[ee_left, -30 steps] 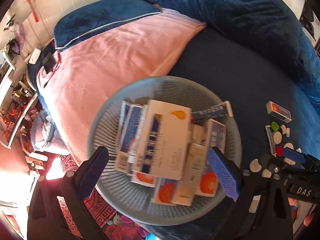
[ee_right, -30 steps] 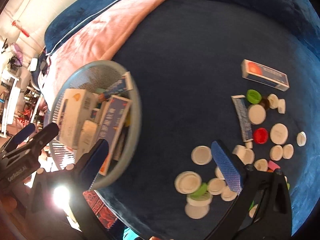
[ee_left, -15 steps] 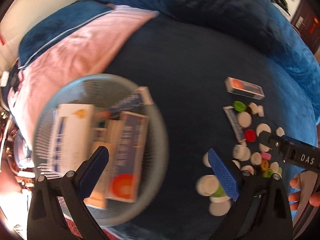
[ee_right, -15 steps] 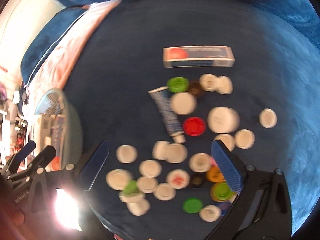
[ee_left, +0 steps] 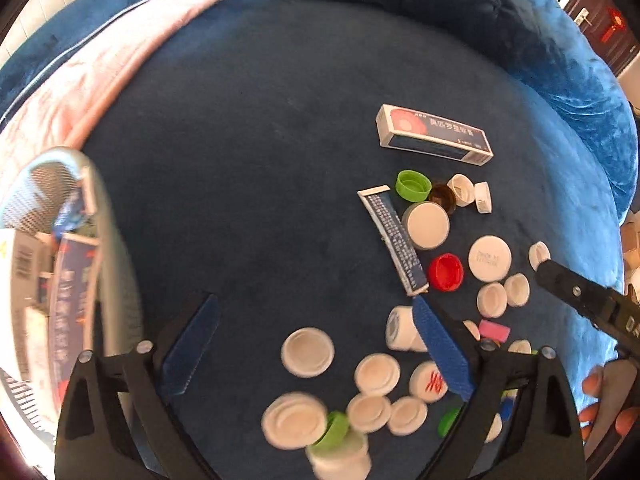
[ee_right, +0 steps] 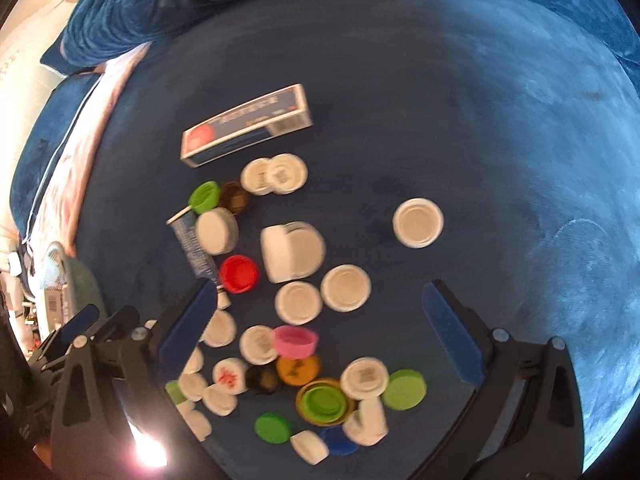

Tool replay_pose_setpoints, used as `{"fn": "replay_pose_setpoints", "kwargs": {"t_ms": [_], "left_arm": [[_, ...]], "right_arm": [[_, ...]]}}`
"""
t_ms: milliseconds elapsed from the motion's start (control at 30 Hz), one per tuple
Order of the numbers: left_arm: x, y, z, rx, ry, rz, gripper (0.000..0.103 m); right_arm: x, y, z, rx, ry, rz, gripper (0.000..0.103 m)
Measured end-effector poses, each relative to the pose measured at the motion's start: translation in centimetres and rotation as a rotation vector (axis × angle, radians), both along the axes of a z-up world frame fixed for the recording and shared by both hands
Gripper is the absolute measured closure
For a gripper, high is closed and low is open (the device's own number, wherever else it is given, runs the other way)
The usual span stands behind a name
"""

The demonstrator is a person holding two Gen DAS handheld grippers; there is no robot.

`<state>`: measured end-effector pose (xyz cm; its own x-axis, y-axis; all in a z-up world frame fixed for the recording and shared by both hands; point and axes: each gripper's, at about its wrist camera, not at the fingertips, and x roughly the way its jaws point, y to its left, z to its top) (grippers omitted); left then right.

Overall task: Organize objects
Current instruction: 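Grasp the last white-and-blue tube with the left gripper, then grasp the blue-and-white ointment box with the right gripper while the left holds the tube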

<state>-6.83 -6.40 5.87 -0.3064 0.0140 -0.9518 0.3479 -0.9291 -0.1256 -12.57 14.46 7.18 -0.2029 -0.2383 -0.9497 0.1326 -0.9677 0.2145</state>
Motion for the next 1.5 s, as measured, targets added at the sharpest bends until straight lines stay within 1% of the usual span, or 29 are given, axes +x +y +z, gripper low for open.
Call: {"fn": "replay_pose_setpoints", "kwargs": {"t_ms": [167, 267, 300, 500, 567, 633, 667, 733, 767, 800, 867, 933, 967, 1000, 1033, 1067, 1133, 1167, 1200, 1333, 1433, 1500], "left_arm": [[-2.0, 0.2, -2.2, 0.021, -0.031, 0.030, 0.015], [-2.8, 0.3, -2.8, 0.072, -0.031, 0.037, 0.015], [-3.1, 0.5, -3.0, 0.078, -0.032, 0.035, 0.016], [-4.8, 1.8, -4.1, 0.079, -0.060, 0.004, 0.021], [-5.3, 2.5, -4.4, 0.070, -0.066, -0.013, 0.023], [-5.6, 3.0, -4.6, 0.041, -0.076, -0.029, 0.027], [-5.9, 3.2, -4.8, 0.025, -0.084, -0.034, 0.037], [-5.9, 3.3, -4.6, 0.021, -0.077, -0.039, 0.058], [-5.8, 3.2, -4.1, 0.012, -0.060, -0.037, 0.079], [-5.6, 3.0, -3.8, -0.001, -0.055, -0.028, 0.083], [-5.5, 2.3, -3.7, 0.002, -0.049, -0.007, 0.084], [-5.7, 1.6, -4.5, 0.044, -0.068, 0.007, 0.080], [-5.7, 1.5, -5.0, 0.062, -0.070, 0.002, 0.074], [-5.7, 1.6, -5.2, 0.071, -0.062, -0.007, 0.065], [-5.7, 1.6, -5.4, 0.079, -0.053, -0.013, 0.064], [-5.7, 1.8, -5.4, 0.071, -0.043, -0.024, 0.064], [-5.5, 1.7, -5.0, 0.057, -0.022, -0.039, 0.083], [-5.3, 1.4, -4.7, 0.059, -0.009, -0.038, 0.086], [-5.0, 0.9, -4.4, 0.078, 0.001, -0.024, 0.086], [-4.0, -1.4, -2.4, 0.078, 0.050, 0.015, 0.086], [-3.2, -3.0, -0.1, 0.091, 0.108, 0.030, 0.086], [-2.6, -3.6, 1.3, 0.084, 0.133, 0.028, 0.086]], "right_arm": [[-0.6, 1.3, -0.3, -0.006, 0.015, -0.054, 0.000], [-0.8, 1.7, -0.7, -0.006, 0.015, -0.067, 0.000], [-0.9, 1.7, -0.8, -0.005, 0.015, -0.069, 0.000], [-1.1, 1.7, -1.5, -0.001, 0.008, -0.071, 0.000], [-1.1, 1.5, -1.6, -0.001, 0.008, -0.067, 0.000], [-1.1, 1.3, -1.6, 0.004, 0.011, -0.059, 0.000], [-1.0, 1.4, -1.6, 0.008, 0.013, -0.055, 0.000], [-0.9, 1.3, -1.7, 0.008, 0.014, -0.050, 0.000], [-0.9, 1.2, -1.7, 0.010, 0.015, -0.048, 0.000], [-1.0, 1.0, -1.7, 0.012, 0.015, -0.043, 0.000], [-1.1, 0.8, -1.8, 0.016, 0.017, -0.034, 0.000], [-1.1, 0.4, -2.0, 0.018, 0.013, -0.029, 0.000], [-1.2, 0.1, -2.2, 0.017, 0.011, -0.026, 0.000], [-1.1, 0.0, -2.3, 0.018, 0.010, -0.021, 0.000], [-1.1, -0.2, -2.3, 0.020, 0.011, -0.017, 0.000], [-1.1, -0.6, -2.4, 0.022, 0.014, -0.009, 0.000], [-1.0, -1.0, -2.4, 0.022, 0.017, -0.001, 0.000], [-1.1, -1.1, -2.4, 0.022, 0.020, 0.002, 0.000], [-1.2, -1.3, -2.3, 0.023, 0.023, 0.003, 0.000], [-1.3, -1.9, -2.1, 0.012, 0.038, -0.005, 0.000], [-2.0, -2.9, -1.4, -0.019, 0.062, -0.014, 0.000], [-3.2, -4.1, -0.8, -0.024, 0.083, 0.013, 0.000]]}}
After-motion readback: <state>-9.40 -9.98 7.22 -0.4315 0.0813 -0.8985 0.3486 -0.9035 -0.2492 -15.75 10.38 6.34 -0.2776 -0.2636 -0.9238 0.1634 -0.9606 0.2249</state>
